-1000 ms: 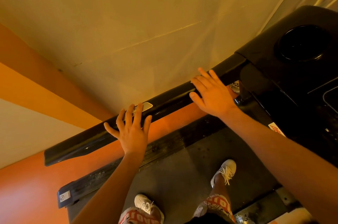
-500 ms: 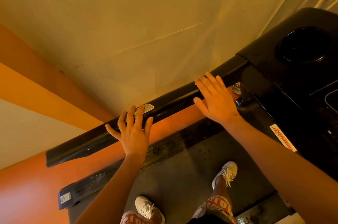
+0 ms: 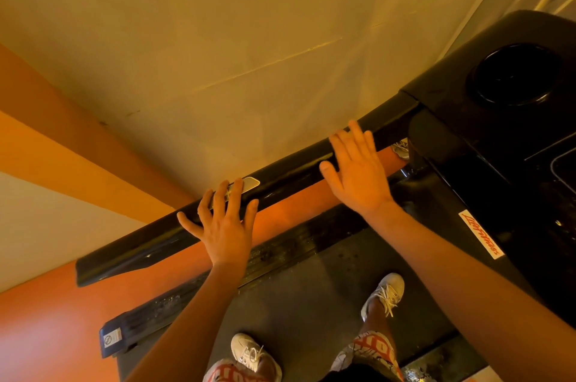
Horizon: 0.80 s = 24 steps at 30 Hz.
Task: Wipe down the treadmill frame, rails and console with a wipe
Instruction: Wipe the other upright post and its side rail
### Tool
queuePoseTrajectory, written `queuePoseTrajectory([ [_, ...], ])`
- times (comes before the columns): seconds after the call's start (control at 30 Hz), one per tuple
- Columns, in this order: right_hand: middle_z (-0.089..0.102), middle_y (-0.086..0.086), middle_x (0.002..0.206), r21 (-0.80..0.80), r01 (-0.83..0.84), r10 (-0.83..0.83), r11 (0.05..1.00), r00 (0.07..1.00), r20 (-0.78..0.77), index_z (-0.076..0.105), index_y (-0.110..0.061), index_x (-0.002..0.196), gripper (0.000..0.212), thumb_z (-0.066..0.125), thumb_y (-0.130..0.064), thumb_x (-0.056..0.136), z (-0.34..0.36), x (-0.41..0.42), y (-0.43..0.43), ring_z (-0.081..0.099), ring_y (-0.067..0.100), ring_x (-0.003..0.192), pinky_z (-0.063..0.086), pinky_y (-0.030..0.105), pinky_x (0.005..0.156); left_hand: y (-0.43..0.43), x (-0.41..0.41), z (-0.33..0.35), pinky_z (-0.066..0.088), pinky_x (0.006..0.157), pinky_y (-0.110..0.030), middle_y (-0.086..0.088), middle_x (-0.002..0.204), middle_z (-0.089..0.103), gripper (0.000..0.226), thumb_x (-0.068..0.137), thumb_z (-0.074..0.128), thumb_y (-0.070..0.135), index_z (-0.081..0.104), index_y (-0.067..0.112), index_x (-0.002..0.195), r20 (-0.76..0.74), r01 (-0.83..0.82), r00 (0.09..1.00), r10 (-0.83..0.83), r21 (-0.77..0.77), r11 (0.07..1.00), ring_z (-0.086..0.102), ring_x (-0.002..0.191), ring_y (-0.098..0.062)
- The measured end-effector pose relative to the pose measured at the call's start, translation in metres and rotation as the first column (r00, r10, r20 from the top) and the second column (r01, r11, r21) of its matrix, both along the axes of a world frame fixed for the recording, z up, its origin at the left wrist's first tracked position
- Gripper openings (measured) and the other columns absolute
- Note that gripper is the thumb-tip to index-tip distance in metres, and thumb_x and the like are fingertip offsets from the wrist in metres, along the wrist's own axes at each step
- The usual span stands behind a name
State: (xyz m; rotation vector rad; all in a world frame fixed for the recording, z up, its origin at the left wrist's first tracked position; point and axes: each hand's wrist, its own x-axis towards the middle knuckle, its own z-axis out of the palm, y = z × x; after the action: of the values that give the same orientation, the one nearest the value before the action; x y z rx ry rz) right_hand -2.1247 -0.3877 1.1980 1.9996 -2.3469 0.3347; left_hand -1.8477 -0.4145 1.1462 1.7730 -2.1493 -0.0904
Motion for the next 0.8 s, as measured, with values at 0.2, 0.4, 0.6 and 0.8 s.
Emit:
queuePoseTrajectory([
  [0.2,0.046,0.014,0.155,0.122,-0.133,0.150,0.984,0.979,-0.141,0.047,-0.007,0.148,0.072,0.013,-0.055,0.107,0.025,-0.041,-0.005,0.017,0.026,0.157,0.000,0.045,0.125,0.000,-0.001,0.002,0.004,0.117,-0.071,-0.001,0.147,0.051,0.055,0.103,0.028,0.063,0.045,0.036,0.148,-0.006,0.004,1.000,-0.004,0.008,1.000,0.037,0.141,-0.032],
  [0.4,0.046,0.018,0.155,0.129,0.025,-0.008,0.991,0.991,-0.134,0.048,-0.001,0.147,0.079,0.011,-0.057,0.106,0.027,-0.018,-0.003,0.014,0.031,0.157,0.006,0.049,0.128,0.001,-0.001,0.003,0.003,0.116,-0.071,-0.001,0.148,0.051,0.055,0.103,0.025,0.063,0.043,0.037,0.148,-0.009,0.004,1.000,-0.004,0.022,1.000,0.037,0.142,-0.032],
  [0.6,0.044,0.014,0.158,0.282,-0.022,0.100,0.959,0.959,-0.266,0.043,-0.006,0.152,0.085,-0.001,-0.058,0.103,0.045,-0.030,-0.007,0.017,0.028,0.157,0.000,0.047,0.126,0.001,-0.001,0.003,0.003,0.116,-0.071,-0.002,0.147,0.052,0.056,0.103,0.025,0.064,0.045,0.036,0.147,-0.022,0.009,1.000,-0.008,0.014,1.000,0.038,0.141,-0.033],
  [0.8,0.041,0.016,0.159,0.316,0.158,-0.041,0.935,0.937,-0.346,0.040,-0.003,0.154,0.092,-0.009,-0.057,0.099,0.051,-0.026,-0.017,0.019,0.032,0.156,0.004,0.049,0.128,0.001,-0.001,0.005,0.002,0.116,-0.069,-0.002,0.147,0.053,0.055,0.103,0.026,0.064,0.044,0.037,0.147,-0.025,0.017,1.000,-0.016,0.023,1.000,0.039,0.140,-0.033],
])
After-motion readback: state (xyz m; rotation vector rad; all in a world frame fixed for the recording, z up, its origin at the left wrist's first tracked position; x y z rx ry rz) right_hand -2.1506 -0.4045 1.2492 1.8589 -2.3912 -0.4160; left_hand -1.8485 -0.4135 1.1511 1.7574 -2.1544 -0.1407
